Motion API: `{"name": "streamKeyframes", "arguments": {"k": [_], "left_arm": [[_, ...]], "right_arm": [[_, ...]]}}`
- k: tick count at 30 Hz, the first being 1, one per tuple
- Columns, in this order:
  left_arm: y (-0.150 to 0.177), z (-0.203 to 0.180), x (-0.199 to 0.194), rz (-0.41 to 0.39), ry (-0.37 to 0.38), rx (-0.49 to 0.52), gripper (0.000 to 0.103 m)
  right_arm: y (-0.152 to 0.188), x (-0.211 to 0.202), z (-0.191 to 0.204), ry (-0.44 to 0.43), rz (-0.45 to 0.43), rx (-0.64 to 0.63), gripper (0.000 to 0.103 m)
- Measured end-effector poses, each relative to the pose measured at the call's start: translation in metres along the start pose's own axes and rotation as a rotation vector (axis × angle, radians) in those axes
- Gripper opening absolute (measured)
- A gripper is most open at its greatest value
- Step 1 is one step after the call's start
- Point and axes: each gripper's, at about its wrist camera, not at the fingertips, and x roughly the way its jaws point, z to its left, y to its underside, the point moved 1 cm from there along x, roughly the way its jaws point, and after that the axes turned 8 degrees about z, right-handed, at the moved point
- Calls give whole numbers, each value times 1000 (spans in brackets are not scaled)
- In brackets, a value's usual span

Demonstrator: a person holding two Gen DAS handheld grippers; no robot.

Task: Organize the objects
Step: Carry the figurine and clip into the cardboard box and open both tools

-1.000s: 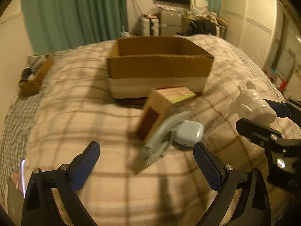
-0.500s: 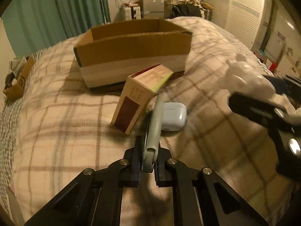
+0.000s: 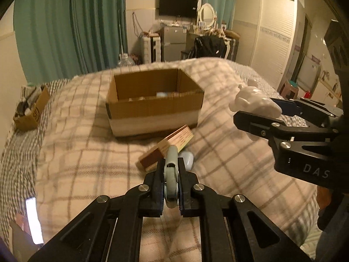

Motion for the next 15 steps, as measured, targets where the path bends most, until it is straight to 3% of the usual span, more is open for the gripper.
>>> {"name": "streamKeyframes", "arguments": {"k": [6, 15], "left_arm": [[-27, 6, -19, -50, 5, -6, 9], [-79, 20, -31, -120, -46, -26, 9]], "right_arm": [[-23, -17, 4, 35, -53, -46, 60], [-70, -27, 7, 48, -118, -94, 60]]}}
